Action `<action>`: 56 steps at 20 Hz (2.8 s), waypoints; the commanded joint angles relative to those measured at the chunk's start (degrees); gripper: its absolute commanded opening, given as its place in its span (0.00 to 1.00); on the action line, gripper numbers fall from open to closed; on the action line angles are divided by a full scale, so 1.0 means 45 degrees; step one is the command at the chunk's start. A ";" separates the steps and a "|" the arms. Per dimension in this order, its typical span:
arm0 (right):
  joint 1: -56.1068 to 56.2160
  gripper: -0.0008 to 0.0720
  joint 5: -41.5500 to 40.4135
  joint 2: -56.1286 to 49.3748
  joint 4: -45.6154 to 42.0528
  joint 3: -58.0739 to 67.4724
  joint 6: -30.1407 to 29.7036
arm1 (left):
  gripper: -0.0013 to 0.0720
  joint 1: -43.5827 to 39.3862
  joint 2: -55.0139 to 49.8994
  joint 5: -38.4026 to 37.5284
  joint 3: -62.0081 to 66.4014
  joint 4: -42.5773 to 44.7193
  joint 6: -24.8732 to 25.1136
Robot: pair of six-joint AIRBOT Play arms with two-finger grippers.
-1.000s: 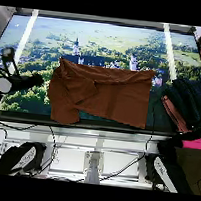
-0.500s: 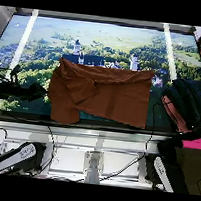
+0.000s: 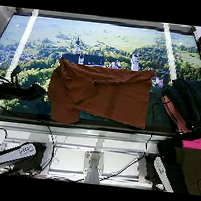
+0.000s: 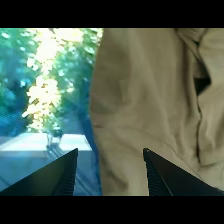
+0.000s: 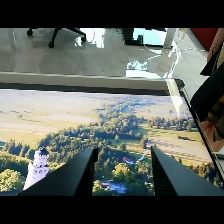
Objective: Fold the clothes and pants, and hang the long-sleeved shirts on hangers.
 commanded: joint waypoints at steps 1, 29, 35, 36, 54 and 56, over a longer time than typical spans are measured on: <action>-0.0005 0.51 0.0175 0.0005 0.0117 0.0000 0.0000 | 0.67 -0.0010 -0.0597 0.0199 -0.0010 -0.0058 0.0627; -0.0005 0.51 0.5139 0.0418 -0.0219 0.0000 0.0719 | 0.05 -0.1161 -0.1287 0.1409 0.0005 -0.1093 0.2419; 0.0005 0.51 0.8990 0.0389 -0.0248 -0.1583 0.1103 | 0.05 -0.1156 -0.0777 0.1418 0.0019 -0.1098 0.2501; 0.0010 0.51 0.9151 0.0389 -0.0219 -0.2336 0.1151 | 0.05 -0.1156 -0.0777 0.1413 0.0019 -0.1098 0.2501; -0.0005 0.52 0.7660 -0.2278 0.0180 -0.9564 0.3298 | 0.05 -0.1166 -0.0782 0.1413 0.0015 -0.1107 0.2497; -0.0005 0.52 0.7630 -0.3191 0.0141 -0.9097 0.3138 | 0.05 -0.1161 -0.0782 0.1413 0.0015 -0.1103 0.2497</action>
